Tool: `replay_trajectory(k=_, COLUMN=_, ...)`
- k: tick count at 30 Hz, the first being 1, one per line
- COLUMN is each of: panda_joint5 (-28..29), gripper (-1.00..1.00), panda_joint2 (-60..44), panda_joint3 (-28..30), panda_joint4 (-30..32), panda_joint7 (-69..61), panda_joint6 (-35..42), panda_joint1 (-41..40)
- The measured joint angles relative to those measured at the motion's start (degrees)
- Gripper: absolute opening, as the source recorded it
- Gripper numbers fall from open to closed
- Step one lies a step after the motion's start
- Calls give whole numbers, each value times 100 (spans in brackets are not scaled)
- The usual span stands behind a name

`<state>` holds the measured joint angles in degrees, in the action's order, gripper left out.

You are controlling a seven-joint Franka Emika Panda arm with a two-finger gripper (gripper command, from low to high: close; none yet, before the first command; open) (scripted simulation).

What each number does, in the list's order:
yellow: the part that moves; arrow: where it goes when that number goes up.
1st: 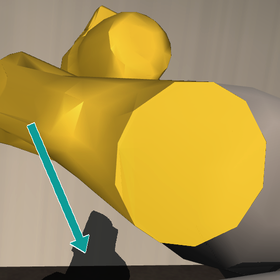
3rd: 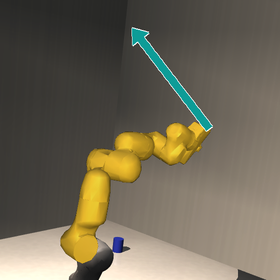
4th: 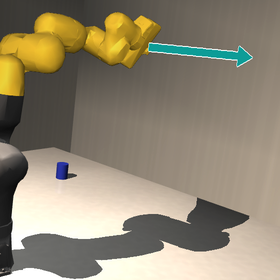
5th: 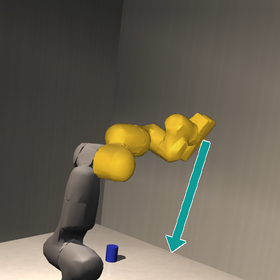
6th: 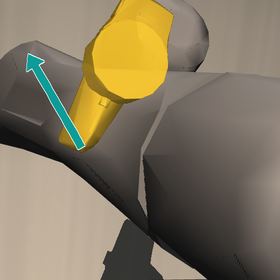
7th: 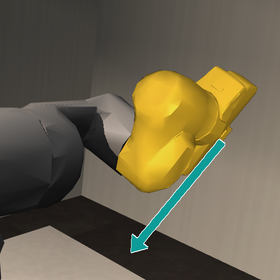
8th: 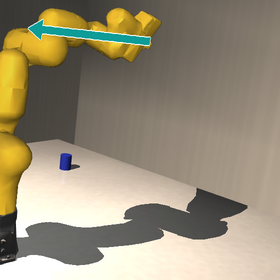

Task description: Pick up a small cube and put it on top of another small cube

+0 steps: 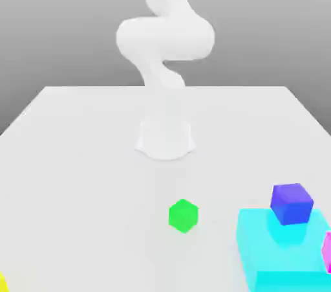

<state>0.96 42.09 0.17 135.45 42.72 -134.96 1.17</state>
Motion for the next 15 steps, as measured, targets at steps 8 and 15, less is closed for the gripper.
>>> replay_trajectory(k=8, panda_joint5=286, gripper=0, panda_joint2=-1458, panda_joint3=193, panda_joint4=1360, panda_joint7=-1252, panda_joint6=-1199, panda_joint1=425)
replay_trajectory(k=15, panda_joint5=358, gripper=0, panda_joint2=-2876, panda_joint3=526, panda_joint4=2638, panda_joint7=-2607, panda_joint6=-2350, panda_joint1=889)
